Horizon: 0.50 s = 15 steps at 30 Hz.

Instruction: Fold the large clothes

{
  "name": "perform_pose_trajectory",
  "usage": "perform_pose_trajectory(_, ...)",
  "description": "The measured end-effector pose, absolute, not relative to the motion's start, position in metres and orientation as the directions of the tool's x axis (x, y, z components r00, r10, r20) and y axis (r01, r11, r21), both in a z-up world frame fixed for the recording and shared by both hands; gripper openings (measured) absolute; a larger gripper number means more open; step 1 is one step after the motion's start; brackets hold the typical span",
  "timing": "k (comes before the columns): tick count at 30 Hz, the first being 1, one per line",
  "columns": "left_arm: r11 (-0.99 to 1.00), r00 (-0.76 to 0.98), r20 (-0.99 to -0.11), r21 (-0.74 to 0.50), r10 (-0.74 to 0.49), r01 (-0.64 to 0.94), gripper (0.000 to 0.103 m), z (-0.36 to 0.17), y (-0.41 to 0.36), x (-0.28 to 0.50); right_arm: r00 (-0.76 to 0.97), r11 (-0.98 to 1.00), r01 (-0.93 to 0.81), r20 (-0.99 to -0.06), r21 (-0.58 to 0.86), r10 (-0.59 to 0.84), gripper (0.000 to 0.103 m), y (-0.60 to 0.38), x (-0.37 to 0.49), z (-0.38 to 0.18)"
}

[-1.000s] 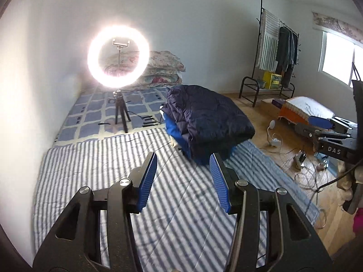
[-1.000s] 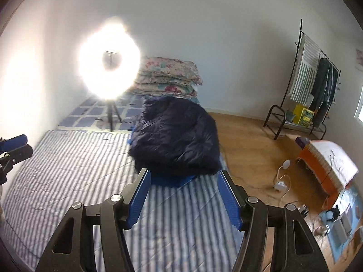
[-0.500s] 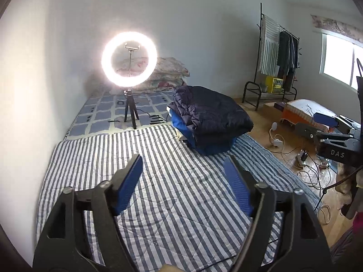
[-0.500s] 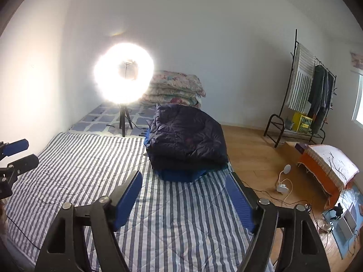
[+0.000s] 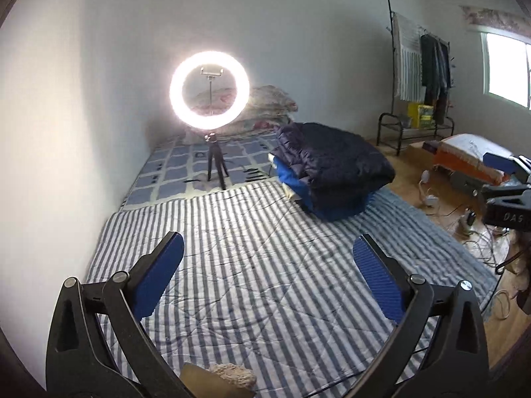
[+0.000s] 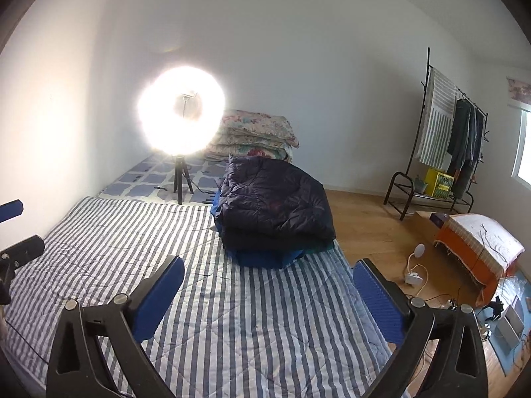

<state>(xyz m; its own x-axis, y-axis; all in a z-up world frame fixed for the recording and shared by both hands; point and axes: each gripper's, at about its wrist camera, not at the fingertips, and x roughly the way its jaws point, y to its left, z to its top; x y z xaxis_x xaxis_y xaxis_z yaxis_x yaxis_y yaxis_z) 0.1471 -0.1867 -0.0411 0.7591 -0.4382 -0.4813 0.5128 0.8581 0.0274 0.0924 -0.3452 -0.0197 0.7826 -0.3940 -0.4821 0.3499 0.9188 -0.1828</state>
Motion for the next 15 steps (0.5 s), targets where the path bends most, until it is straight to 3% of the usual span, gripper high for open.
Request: perform_pose_trajectory(15,0.865,0.763,-0.493,0.044,-0.417,0.501,0.103,-0.0456,-0.1870,0.1491,0.780,0.919,0.355,-0.486,-0.173,-0.393,0.103,-0.3432,0.1006,-0.0300)
